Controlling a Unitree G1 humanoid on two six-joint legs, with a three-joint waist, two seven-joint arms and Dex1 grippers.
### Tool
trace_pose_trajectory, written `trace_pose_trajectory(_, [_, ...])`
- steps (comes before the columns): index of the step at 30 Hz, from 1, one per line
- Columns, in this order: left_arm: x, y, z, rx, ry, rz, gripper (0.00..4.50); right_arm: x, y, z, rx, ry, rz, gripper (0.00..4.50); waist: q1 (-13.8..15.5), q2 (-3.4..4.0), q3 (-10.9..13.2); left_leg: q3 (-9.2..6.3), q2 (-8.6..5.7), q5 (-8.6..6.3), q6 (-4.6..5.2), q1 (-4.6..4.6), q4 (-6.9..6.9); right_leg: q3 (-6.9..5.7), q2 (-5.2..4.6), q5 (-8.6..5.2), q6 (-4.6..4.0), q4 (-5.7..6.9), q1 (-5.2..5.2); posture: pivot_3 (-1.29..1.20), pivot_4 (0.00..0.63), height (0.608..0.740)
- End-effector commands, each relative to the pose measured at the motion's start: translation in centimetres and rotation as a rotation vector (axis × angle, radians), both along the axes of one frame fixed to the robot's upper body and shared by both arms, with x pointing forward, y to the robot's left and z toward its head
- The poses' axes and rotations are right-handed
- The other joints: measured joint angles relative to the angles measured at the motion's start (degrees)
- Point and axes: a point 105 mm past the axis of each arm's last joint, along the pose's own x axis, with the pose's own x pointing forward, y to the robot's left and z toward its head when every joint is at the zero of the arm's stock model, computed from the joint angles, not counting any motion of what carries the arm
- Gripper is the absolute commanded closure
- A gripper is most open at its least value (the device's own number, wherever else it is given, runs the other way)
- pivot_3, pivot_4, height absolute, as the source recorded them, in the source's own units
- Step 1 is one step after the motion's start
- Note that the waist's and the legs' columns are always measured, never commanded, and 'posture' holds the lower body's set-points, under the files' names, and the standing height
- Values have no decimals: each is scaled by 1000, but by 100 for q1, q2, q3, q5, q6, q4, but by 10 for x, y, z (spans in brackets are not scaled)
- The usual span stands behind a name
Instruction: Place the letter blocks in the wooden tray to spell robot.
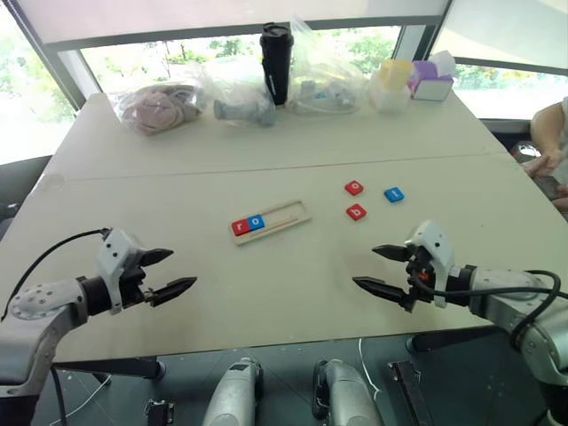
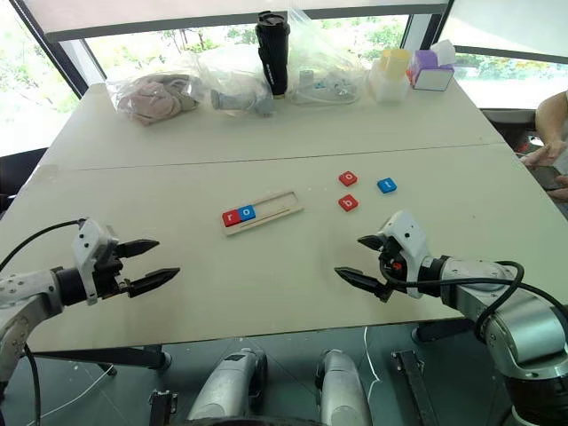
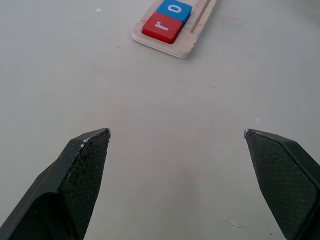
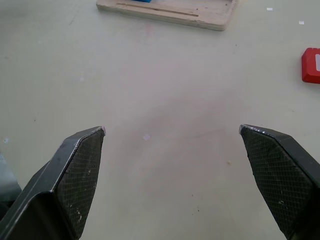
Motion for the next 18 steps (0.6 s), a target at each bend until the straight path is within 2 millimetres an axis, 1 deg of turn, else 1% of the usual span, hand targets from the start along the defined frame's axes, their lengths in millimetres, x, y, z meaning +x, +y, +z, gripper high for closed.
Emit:
trace_pose_trajectory(1, [0, 4, 16, 10, -47, 2, 0, 0, 5, 8, -2, -42, 24, 32, -1, 0, 0, 0, 0, 0, 1, 0, 0, 0, 0, 0, 0, 0, 0, 0, 150, 740])
trace_pose_trajectory(4, [0, 7, 17, 19, -55, 18, 0, 1, 6, 6, -4, -39, 31, 32, -1, 0, 0, 0, 0, 0, 5, 0, 0, 0, 1, 1, 0, 1, 0, 0, 150, 740])
trace_pose_trajectory(6, [-1, 5, 18, -5, -55, 18, 0, 1, 6, 6, -3, -40, 32, 32, -1, 0, 0, 0, 0, 0, 7, 0, 0, 0, 2, 2, 0, 2, 0, 0, 150, 740])
trace_pose_trajectory(11, [-2, 5, 15, 18, -49, 20, 0, 4, 8, 7, -4, -46, 39, 32, -1, -1, 0, 1, 0, 0, 8, 0, 1, 0, 2, 2, 0, 2, 0, 0, 150, 740])
trace_pose_trajectory(18, [1, 7, 11, 66, -50, 19, 0, 6, 9, 7, -2, -58, 35, 32, 1, -1, 0, 2, 0, 1, 9, 1, 1, 0, 3, 3, 0, 3, 0, 0, 150, 740])
